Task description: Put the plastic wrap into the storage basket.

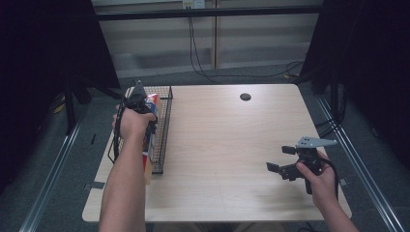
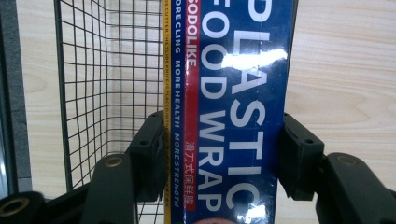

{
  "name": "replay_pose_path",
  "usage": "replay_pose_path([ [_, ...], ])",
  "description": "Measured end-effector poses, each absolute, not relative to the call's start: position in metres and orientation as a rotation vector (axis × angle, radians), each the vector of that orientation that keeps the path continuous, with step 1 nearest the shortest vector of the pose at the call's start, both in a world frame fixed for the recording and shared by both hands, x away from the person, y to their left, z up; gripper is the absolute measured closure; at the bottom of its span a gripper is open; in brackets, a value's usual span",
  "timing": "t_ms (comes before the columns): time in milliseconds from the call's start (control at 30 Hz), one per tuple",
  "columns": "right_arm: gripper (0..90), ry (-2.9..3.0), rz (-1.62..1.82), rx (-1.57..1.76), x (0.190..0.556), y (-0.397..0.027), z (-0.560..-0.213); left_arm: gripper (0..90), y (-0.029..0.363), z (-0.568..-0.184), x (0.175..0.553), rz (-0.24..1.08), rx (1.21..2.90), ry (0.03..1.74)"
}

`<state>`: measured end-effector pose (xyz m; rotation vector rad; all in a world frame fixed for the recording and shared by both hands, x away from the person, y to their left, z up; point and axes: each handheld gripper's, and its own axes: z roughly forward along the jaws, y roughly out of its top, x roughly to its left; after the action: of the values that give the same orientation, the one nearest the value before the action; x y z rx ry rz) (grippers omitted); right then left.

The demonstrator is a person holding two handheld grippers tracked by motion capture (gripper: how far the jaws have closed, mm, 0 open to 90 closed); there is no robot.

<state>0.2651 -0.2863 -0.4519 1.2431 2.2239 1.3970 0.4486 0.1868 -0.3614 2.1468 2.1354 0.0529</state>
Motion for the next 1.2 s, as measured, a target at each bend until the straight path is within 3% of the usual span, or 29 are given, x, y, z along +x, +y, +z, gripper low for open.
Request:
replay_pose_path([
  [1200, 0.7, 2.233, 1.385, 1.236, 0.265, -0.286, -0.452, 42.7, 0.192, -0.375, 0.454, 0.118, 2.099, 2.177],
])
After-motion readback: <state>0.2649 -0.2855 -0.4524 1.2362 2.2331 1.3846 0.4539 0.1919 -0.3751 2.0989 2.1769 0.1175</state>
